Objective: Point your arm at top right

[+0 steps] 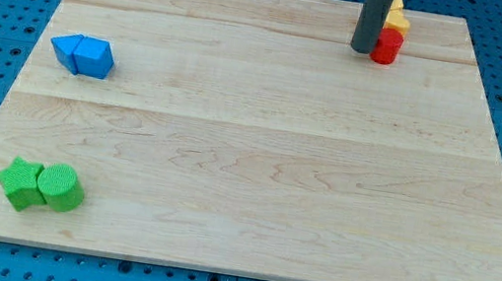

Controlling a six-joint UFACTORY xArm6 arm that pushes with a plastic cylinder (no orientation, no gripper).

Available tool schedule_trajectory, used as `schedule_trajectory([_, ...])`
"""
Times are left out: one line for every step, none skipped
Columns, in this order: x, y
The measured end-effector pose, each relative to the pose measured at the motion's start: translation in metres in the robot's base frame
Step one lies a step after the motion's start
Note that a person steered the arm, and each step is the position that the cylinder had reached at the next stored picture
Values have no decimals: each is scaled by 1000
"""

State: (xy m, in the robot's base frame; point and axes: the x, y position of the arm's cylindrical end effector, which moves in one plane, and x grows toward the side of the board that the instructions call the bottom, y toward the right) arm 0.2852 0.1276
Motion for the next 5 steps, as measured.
schedule_trajectory([27, 9])
schedule_trajectory([43, 9])
schedule_trajectory([44, 21])
schedule_trajectory([44, 46])
schedule_trajectory([44, 52])
